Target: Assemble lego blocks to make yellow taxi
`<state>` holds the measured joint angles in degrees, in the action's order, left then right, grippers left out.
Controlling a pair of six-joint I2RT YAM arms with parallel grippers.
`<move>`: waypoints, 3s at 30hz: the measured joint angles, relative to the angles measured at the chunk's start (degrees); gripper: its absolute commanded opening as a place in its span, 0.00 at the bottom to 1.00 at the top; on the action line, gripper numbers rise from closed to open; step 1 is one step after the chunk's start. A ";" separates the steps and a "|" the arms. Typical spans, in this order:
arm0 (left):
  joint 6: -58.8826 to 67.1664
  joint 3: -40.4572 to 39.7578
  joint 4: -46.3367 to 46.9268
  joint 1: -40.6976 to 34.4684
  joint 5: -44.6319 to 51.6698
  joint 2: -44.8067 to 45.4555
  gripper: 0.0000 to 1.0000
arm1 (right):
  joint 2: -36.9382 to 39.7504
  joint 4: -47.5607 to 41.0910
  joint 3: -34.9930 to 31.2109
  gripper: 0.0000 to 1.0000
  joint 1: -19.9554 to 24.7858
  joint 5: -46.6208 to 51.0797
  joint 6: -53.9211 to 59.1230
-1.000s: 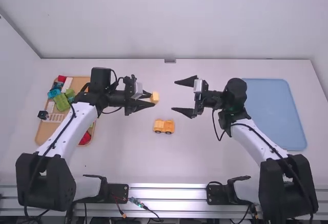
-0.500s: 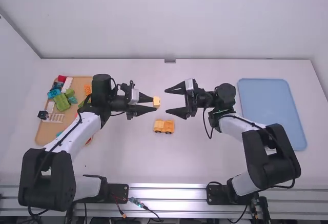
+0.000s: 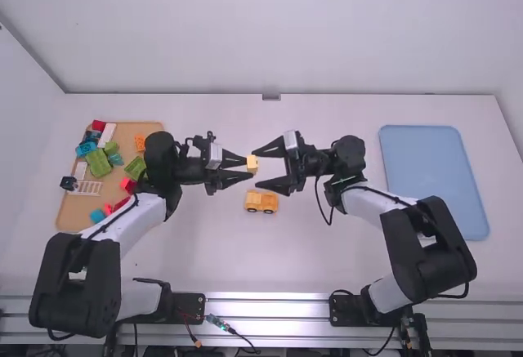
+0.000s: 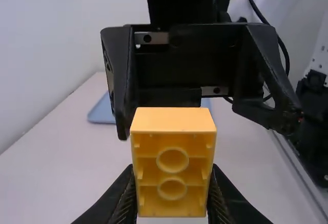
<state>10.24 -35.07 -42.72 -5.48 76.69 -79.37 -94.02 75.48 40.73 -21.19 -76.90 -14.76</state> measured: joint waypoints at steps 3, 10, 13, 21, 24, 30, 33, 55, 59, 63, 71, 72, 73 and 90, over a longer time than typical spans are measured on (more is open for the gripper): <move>-3.69 0.63 -1.36 -0.02 -0.90 0.00 0.02 | 0.00 0.00 0.00 0.72 0.37 0.90 0.15; -6.14 0.63 -2.58 -0.07 -1.22 0.00 0.02 | -0.57 0.00 0.02 0.67 -0.31 1.79 1.03; -6.43 0.63 -2.97 -0.07 -1.31 0.00 0.02 | -1.14 -0.02 0.02 0.65 -0.46 1.95 1.16; -6.40 0.63 -2.99 -0.07 -1.07 0.00 0.02 | -1.18 -0.15 0.02 0.59 -0.57 2.49 1.09; -6.38 0.63 -2.99 -0.07 -0.90 0.00 0.02 | -1.18 -0.15 0.02 0.56 -0.72 2.54 1.29; -5.29 0.63 -2.75 -0.07 1.60 0.00 0.02 | -1.18 -0.68 0.04 0.42 -1.90 3.58 1.38; -5.07 0.63 -2.10 -0.07 1.99 0.00 0.02 | -1.18 -2.19 0.33 0.40 -1.90 3.80 1.60; -2.43 0.66 0.31 -0.11 1.05 0.00 0.02 | -1.18 -8.83 2.60 0.26 -3.02 3.41 6.21; -2.40 0.63 0.31 -0.11 1.03 0.00 0.02 | -1.18 -8.92 2.60 0.24 -3.02 3.45 6.27; -2.25 0.63 0.39 -0.11 1.03 0.00 0.15 | -1.18 -8.98 2.60 0.22 -3.02 3.48 6.43; -3.02 0.66 1.20 -0.17 0.09 0.00 0.99 | -1.18 -8.85 2.60 0.18 -1.51 2.45 7.28; -2.99 0.66 1.16 -0.17 0.02 0.00 0.99 | -1.18 -9.11 2.60 0.18 -1.20 2.43 7.23; -2.99 0.66 1.18 -0.15 -0.02 0.00 0.99 | -1.18 -9.55 2.60 0.18 -0.87 2.43 7.30; 10.25 -13.42 49.46 -0.11 -18.05 0.00 0.99 | -1.18 -25.20 4.44 0.17 8.83 5.05 11.52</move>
<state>20.49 -48.49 6.74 -5.58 58.63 -79.37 -95.20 50.28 45.17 -12.36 -71.85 -3.25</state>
